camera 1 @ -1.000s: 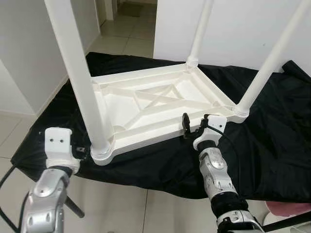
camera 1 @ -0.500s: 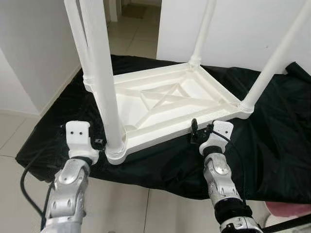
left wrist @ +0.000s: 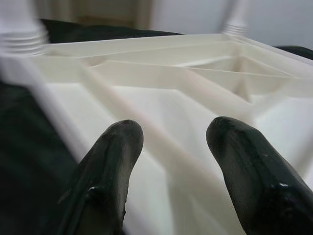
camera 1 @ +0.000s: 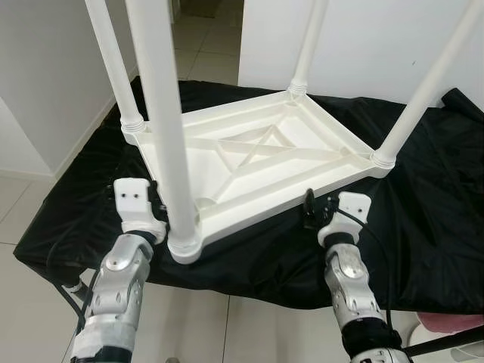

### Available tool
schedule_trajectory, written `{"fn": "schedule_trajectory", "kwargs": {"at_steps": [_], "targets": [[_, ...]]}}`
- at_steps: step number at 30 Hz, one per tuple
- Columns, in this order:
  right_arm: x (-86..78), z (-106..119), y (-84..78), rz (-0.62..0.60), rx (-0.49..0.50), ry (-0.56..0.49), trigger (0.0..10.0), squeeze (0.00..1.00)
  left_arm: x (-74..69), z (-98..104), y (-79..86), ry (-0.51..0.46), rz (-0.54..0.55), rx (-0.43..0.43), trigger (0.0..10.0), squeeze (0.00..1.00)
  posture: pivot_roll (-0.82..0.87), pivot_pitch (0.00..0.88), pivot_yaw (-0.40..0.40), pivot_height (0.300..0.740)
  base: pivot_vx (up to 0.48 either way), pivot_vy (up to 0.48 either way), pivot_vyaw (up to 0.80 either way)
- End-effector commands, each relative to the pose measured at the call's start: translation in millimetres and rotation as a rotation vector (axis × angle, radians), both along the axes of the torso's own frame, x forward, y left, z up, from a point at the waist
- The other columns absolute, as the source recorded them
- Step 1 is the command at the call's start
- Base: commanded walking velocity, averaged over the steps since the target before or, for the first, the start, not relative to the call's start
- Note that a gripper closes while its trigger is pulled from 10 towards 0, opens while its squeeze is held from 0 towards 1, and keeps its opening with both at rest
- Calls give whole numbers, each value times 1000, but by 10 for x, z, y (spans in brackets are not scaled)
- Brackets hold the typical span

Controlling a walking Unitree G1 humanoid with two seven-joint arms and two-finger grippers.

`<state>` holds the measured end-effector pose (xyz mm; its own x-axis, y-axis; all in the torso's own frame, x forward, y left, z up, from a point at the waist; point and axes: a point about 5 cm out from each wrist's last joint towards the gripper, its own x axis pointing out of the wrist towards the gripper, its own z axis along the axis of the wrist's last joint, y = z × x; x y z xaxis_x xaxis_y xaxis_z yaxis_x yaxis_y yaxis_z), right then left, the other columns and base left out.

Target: Building children table

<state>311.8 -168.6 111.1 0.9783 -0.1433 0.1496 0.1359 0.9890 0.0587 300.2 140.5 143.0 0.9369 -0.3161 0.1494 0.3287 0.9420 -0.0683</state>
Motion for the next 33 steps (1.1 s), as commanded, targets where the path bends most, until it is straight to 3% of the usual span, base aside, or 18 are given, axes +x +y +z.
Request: {"fn": "schedule_trajectory", "kwargs": {"at_steps": [1,2,3,4,8,9,16,23,28,33], "targets": [[-21,-17,-29,-4,-2,9,10000,0,-147,-26,-272,-17,-383,68,10000,0,-16,111,-27,740,0,0,0],[-21,-17,-29,-4,-2,9,10000,0,-147,-26,-272,-17,-383,68,10000,0,-16,111,-27,740,0,0,0],[-22,-15,-58,-5,-8,11,10000,0,-295,18,-453,-36,-529,98,10000,0,-14,109,-26,740,0,0,0],[-21,-14,-63,-5,-9,12,10000,0,-321,29,-482,-41,-550,101,10000,0,-14,109,-26,740,0,0,0],[-16,-10,-79,-9,-12,13,10000,0,-361,79,-587,-61,-588,92,10000,0,-11,105,-21,740,0,0,0],[-13,-7,-88,-13,-13,14,10000,0,-405,120,-693,-79,-623,90,10000,0,-10,103,-17,740,0,0,0],[-23,-14,-74,-23,-3,16,10000,0,-567,163,-976,-87,-686,64,10000,0,-8,98,-9,740,0,0,0],[3,-82,-85,-113,3,56,10000,0,-447,188,-908,-98,-634,125,10000,0,9,76,-12,740,0,0,0],[14,-128,-178,-257,14,83,10000,0,-453,227,-938,-118,-641,139,10000,0,18,68,-16,740,0,0,0],[31,-173,-194,-290,41,112,10000,0,-466,227,-986,-120,-646,141,10000,0,21,64,-16,740,0,0,0]]}}
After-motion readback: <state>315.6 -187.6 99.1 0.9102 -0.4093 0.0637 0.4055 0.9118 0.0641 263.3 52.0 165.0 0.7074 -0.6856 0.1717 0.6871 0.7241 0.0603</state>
